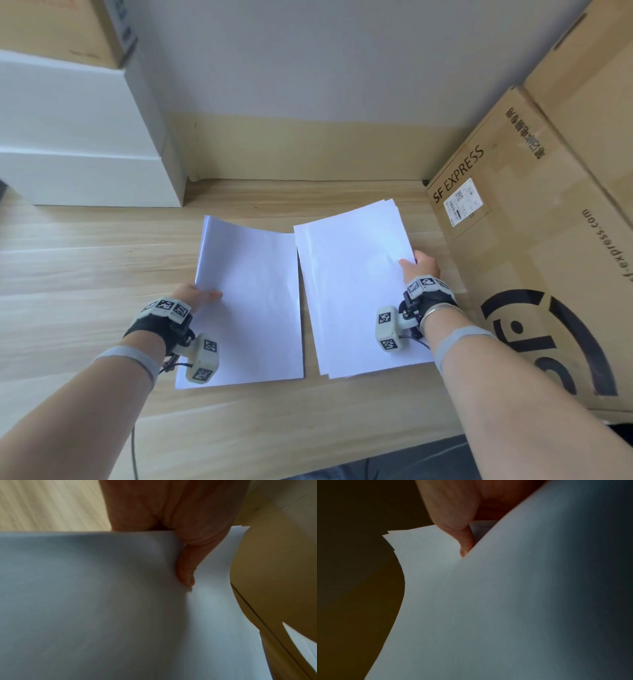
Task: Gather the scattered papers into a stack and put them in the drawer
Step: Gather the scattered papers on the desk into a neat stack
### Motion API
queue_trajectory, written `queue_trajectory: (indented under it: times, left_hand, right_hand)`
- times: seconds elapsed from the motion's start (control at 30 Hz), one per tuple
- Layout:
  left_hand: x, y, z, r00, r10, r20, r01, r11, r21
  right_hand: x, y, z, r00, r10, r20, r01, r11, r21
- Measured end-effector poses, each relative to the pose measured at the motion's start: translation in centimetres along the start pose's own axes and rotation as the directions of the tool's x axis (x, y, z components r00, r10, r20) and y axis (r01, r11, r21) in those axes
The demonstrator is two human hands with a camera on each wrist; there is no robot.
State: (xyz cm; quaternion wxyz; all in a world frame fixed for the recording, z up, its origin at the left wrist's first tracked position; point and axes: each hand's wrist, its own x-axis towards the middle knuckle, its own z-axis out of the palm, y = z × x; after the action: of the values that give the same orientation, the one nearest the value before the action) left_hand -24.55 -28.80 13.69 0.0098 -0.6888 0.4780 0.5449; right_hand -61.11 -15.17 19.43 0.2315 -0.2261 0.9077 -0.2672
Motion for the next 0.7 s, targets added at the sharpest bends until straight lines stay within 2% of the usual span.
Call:
queue_trajectory:
  times: [0.1, 0.2, 0.37, 0.47, 0.57, 0.7]
  left_hand:
    - [0.0, 0.0, 0.3, 1.0, 0.002, 0.0, -0.002, 1.0, 0.008]
    - [-0.1, 0.1, 0.5, 1.0, 0.001, 0.02, -0.002, 1.0, 0.018]
    - [0.1, 0.3, 1.0, 0.999, -0.001, 0.032, -0.001, 0.997, 0.074]
    - [0.3, 0.3, 1.3, 0.999, -0.005, 0.045, 0.005, 1.0, 0.003]
    - [-0.2, 0.8, 1.8, 0.999, 0.0, 0.049, -0.001, 1.0, 0.023]
    - [-0.9, 1.4, 2.4, 0.998, 0.008, 0.064, -0.013, 0.997, 0.074]
  right_hand:
    - [-0.5, -0.8, 1.1, 0.999, 0.007, 0.041, -0.007, 1.0, 0.01]
    - [-1.4, -1.9, 3.1, 0.988, 0.015, 0.153, -0.011, 1.0, -0.023]
    - [-2.6, -3.4, 7.6, 0.938, 0.034, 0.344, 0.0, 0.995, -0.098]
    - [-3.3, -4.0, 9.8, 0.906, 0.065, 0.419, -0.012, 0.992, -0.127]
    - [-3.7, -4.6, 11.5, 0.895, 0.073, 0.44, -0.018, 0.992, -0.129]
    - [-4.7, -5.5, 13.1, 0.888, 0.031, 0.459, -0.028, 1.0, -0.014]
